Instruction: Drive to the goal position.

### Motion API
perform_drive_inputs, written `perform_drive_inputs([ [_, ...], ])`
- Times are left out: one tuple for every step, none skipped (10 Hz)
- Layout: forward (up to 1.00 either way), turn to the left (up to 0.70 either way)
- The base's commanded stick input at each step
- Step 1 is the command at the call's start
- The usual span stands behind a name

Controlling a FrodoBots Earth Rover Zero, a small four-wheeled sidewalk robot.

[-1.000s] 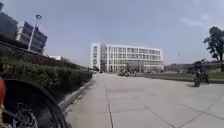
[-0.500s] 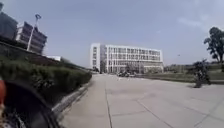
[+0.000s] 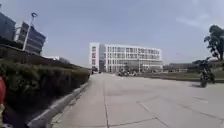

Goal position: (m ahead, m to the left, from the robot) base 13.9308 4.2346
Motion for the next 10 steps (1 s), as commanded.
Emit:
perform_drive_inputs([
  [0.7, -0.01],
  [0.7, -0.01],
  [0.7, -0.01],
  [0.7, -0.01],
  [0.7, -0.01],
  [0.7, -0.01],
  [0.7, -0.01],
  [0.7, -0.01],
  [0.7, -0.01],
  [0.7, -0.01],
])
